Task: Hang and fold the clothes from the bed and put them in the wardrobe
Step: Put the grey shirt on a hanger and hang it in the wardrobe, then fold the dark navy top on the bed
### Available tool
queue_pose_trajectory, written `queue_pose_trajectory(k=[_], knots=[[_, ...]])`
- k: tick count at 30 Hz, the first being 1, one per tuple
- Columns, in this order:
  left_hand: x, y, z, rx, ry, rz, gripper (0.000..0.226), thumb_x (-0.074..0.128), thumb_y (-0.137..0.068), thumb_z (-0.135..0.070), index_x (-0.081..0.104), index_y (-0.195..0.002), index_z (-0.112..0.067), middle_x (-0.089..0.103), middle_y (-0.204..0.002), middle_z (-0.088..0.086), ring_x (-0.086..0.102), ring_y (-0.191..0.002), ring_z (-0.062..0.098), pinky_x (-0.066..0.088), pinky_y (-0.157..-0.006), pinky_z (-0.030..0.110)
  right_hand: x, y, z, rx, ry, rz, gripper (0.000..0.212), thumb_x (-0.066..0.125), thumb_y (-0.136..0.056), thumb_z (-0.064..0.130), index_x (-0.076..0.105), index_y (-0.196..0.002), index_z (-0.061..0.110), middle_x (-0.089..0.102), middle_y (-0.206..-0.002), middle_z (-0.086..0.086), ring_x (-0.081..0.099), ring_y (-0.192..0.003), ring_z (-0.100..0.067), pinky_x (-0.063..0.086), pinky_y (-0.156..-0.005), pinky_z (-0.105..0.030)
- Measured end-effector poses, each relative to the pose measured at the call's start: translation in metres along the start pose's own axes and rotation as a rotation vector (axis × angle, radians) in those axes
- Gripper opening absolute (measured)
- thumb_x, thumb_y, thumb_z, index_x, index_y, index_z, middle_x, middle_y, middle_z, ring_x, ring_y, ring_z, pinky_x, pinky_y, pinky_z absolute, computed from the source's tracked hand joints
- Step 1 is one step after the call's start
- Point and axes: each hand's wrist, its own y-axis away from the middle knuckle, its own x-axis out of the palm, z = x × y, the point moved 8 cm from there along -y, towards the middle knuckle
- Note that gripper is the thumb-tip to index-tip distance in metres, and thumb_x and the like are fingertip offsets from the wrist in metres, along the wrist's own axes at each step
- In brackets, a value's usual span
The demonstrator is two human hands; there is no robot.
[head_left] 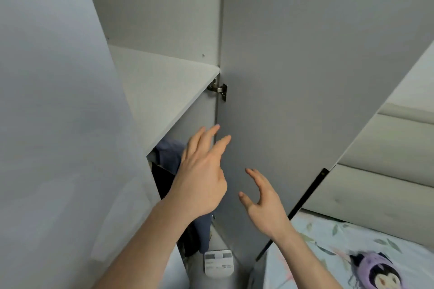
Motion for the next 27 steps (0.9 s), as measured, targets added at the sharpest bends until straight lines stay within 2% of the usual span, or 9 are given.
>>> queue_pose_trajectory(k=[2, 4, 8, 11, 19, 23, 27], knots=[[0.030, 0.007, -0.004, 0.053, 0.104, 0.058, 0.072, 0.046, -0.087, -0.001, 0.039, -0.152, -0.030, 0.015, -0.166, -0.010, 0.004, -0.155, 0.014, 0.016, -0.124, 0.037, -0.004, 0.031, -0.013, 0.059, 0.072, -0.021, 0.067, 0.066, -0.096, 0.034, 0.035, -0.155, 0.036, 0.024, -0.164, 0.014, 0.019, -0.153, -0.006, 0.017, -0.123, -0.024], [0.062, 0.014, 0.000, 0.052, 0.121, 0.131, 0.070, 0.048, -0.089, -0.002, 0.038, -0.152, -0.030, 0.015, -0.165, -0.008, 0.006, -0.155, 0.017, 0.016, -0.124, 0.039, -0.007, 0.066, -0.035, 0.161, 0.155, -0.016, 0.067, 0.062, -0.097, 0.040, 0.031, -0.157, 0.037, 0.014, -0.168, 0.011, 0.012, -0.155, -0.012, 0.015, -0.124, -0.029], [0.120, 0.045, 0.006, 0.016, 0.067, 0.327, 0.068, 0.047, -0.092, -0.008, 0.033, -0.155, -0.027, 0.014, -0.167, -0.002, 0.005, -0.155, 0.024, 0.007, -0.126, 0.040, -0.018, 0.145, -0.087, 0.395, 0.304, 0.004, 0.068, 0.052, -0.100, 0.050, 0.020, -0.160, 0.040, -0.003, -0.170, 0.011, -0.004, -0.157, -0.020, 0.010, -0.127, -0.038], [0.149, 0.084, -0.012, 0.070, 0.017, 0.455, 0.067, 0.047, -0.094, -0.010, 0.031, -0.157, -0.026, 0.012, -0.168, 0.000, 0.001, -0.156, 0.024, 0.000, -0.127, 0.042, -0.031, 0.219, -0.114, 0.540, 0.355, -0.001, 0.069, 0.047, -0.102, 0.054, 0.015, -0.161, 0.040, -0.008, -0.170, 0.011, -0.009, -0.157, -0.023, 0.007, -0.128, -0.042], [0.190, 0.154, -0.116, 0.391, -0.027, 0.598, 0.061, 0.042, -0.100, -0.018, 0.026, -0.159, -0.026, 0.004, -0.170, -0.001, -0.006, -0.156, 0.023, -0.010, -0.126, 0.041, -0.073, 0.390, -0.173, 0.886, 0.341, -0.088, 0.070, 0.037, -0.102, 0.061, 0.009, -0.162, 0.039, -0.016, -0.169, 0.008, -0.012, -0.157, -0.029, 0.008, -0.127, -0.051], [0.195, 0.195, -0.172, 0.549, -0.065, 0.651, 0.061, 0.031, -0.100, -0.031, 0.022, -0.160, -0.030, -0.005, -0.169, -0.004, -0.013, -0.155, 0.022, -0.016, -0.123, 0.040, -0.082, 0.474, -0.184, 0.991, 0.273, -0.120, 0.066, 0.034, -0.102, 0.062, 0.013, -0.161, 0.040, -0.018, -0.169, 0.009, -0.017, -0.156, -0.029, 0.004, -0.127, -0.053], [0.201, 0.239, -0.231, 0.657, -0.051, 0.715, 0.064, 0.027, -0.097, -0.035, 0.017, -0.160, -0.032, -0.010, -0.169, -0.004, -0.014, -0.155, 0.023, -0.016, -0.123, 0.040, -0.095, 0.547, -0.194, 1.093, 0.245, -0.195, 0.066, 0.034, -0.103, 0.062, 0.014, -0.161, 0.040, -0.020, -0.169, 0.008, -0.018, -0.156, -0.030, 0.002, -0.126, -0.055]])
